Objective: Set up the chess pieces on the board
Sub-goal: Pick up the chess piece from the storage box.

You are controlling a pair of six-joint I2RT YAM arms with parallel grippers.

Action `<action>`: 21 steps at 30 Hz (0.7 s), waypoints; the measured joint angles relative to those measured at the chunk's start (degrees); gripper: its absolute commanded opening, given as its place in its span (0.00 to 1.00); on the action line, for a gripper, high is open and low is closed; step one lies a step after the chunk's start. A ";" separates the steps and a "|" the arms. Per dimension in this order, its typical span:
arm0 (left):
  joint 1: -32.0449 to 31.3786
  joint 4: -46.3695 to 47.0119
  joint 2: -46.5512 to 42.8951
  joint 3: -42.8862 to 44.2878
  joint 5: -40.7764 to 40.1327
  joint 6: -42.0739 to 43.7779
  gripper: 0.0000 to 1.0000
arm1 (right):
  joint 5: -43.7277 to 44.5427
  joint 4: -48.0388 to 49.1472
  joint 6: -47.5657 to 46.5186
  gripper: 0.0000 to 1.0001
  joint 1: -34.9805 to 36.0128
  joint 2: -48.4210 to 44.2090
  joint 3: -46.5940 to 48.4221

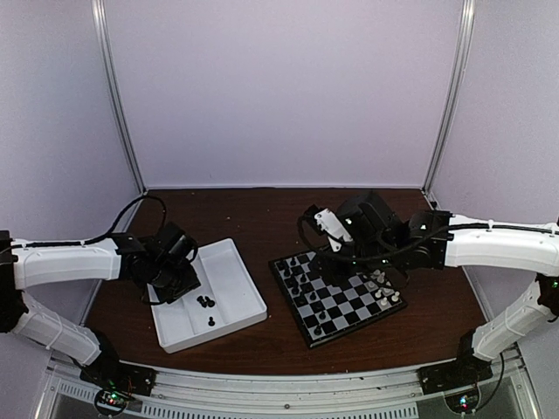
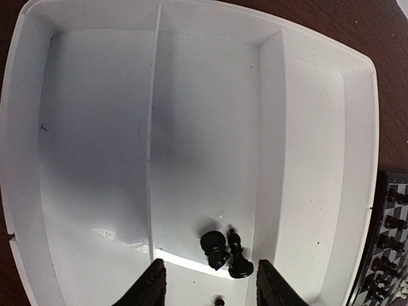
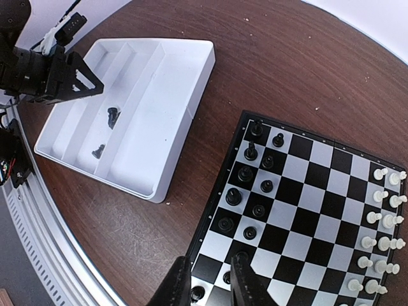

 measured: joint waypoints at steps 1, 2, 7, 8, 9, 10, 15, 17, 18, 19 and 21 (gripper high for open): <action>0.00 -0.04 0.11 0.00 -0.15 -0.92 0.48 | -0.02 0.33 -0.07 0.25 0.00 -0.04 0.00; 0.00 -0.07 0.26 0.00 -0.22 -1.77 0.47 | -0.04 0.55 -0.09 0.24 0.00 -0.07 -0.02; 0.00 -0.79 2.40 1.01 -0.13 -4.55 0.43 | -0.09 1.51 -0.20 0.24 0.00 -0.07 -0.26; 0.00 -0.83 3.04 1.44 -0.07 -4.83 0.43 | -0.09 1.57 -0.24 0.24 0.00 -0.07 -0.31; -0.02 -0.83 3.78 1.97 0.09 -5.11 0.42 | -0.09 1.57 -0.28 0.24 0.00 -0.07 -0.31; -0.09 -0.85 4.57 2.62 0.24 -5.42 0.42 | -0.07 1.62 -0.33 0.24 0.00 -0.07 -0.33; -0.50 -0.81 7.54 4.15 1.27 -6.97 0.41 | -0.09 2.19 -0.33 0.24 0.00 -0.09 -0.68; -0.63 -0.87 8.79 4.42 1.81 -7.56 0.41 | -0.07 2.36 -0.33 0.24 0.00 -0.09 -0.72; -0.63 -0.85 9.33 4.50 2.10 -7.74 0.41 | -0.07 2.47 -0.33 0.24 0.00 -0.11 -0.72; -0.63 -0.87 10.03 4.63 2.36 -7.89 0.40 | -0.07 2.51 -0.33 0.24 0.00 -0.15 -0.72; -0.63 -0.87 11.23 4.76 2.64 -8.13 0.39 | -0.07 2.67 -0.33 0.24 0.00 -0.26 -0.81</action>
